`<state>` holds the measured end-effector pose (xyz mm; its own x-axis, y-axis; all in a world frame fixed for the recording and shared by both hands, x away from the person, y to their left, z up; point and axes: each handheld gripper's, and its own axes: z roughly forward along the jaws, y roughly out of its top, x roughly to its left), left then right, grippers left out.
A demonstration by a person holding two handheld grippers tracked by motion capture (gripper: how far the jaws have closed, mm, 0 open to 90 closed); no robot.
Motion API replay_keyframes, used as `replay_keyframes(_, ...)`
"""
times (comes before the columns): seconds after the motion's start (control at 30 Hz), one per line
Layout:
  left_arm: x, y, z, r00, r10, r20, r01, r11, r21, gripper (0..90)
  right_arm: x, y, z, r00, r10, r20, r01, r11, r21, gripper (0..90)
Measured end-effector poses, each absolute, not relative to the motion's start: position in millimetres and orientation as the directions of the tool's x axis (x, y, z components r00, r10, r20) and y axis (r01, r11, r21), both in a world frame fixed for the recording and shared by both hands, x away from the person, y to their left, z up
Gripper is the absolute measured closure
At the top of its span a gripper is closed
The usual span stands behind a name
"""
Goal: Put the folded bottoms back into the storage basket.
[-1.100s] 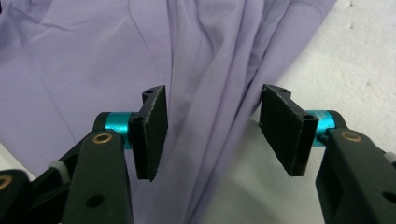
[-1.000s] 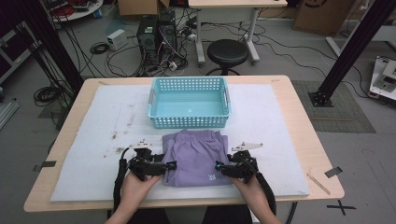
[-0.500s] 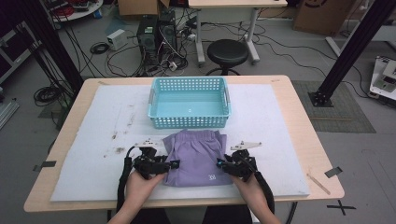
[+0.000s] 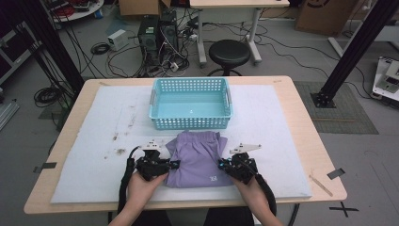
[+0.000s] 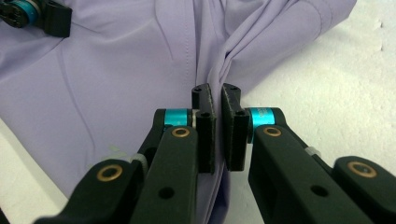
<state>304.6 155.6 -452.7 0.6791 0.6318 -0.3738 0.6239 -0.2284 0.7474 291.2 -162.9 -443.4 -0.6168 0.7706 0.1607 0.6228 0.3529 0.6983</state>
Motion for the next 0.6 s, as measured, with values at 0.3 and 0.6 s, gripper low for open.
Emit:
replay_keyframes(0.3,296.3,160.8,-425.7,0.734,0.607,-0.306,0.541,-0.25,0.803,85.3,285.9,-166.7,-421.5,-0.635,0.757,0.158,0.575,0.326,0.75,86.8)
replay_keyframes(0.6,303.3,172.6,-390.1,0.747,0.608,-0.271,0.485,-0.218,0.847,85.4,287.6,-163.7,-391.2,-0.652,0.743,0.149,0.516,0.29,0.806,86.8)
